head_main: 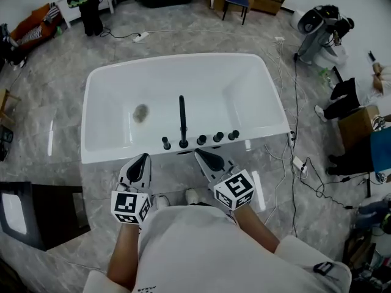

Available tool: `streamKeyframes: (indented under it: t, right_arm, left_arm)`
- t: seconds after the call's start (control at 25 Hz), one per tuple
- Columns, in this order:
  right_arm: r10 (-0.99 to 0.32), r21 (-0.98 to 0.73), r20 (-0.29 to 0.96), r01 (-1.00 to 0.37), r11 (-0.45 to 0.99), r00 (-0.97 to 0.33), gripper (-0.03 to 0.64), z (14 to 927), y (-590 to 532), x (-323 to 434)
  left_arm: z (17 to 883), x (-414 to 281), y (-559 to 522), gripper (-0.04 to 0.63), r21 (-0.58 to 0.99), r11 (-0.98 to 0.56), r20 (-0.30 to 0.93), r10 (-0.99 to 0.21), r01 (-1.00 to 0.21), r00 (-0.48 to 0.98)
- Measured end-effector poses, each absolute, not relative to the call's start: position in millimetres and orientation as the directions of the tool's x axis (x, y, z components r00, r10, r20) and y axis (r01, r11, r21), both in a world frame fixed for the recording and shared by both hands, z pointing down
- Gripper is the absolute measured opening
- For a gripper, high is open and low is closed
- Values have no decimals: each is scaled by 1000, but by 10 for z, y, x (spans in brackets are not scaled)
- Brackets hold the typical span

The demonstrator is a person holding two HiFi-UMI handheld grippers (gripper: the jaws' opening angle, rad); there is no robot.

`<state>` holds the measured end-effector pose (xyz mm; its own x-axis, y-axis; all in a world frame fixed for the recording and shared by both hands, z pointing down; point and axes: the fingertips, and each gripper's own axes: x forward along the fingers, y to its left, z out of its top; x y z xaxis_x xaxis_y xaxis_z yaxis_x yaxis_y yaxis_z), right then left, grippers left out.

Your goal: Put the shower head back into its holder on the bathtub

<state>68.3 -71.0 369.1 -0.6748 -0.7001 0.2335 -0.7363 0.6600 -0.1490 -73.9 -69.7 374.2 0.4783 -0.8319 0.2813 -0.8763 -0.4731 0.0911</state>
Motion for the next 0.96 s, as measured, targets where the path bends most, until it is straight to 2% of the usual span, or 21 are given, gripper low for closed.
streamKeyframes:
  t: [0.52, 0.96]
  right_arm:
    - [-734, -136, 228, -767, 627, -640, 18, 3591, -531, 657]
    - [-732, -117, 229, -765, 633, -642, 18, 3635, -538, 507]
  left_arm:
    - [3778, -697, -601, 12, 92, -515, 292, -804, -852, 518]
    - [3839, -933, -581, 12, 94, -488, 302, -817, -868, 492]
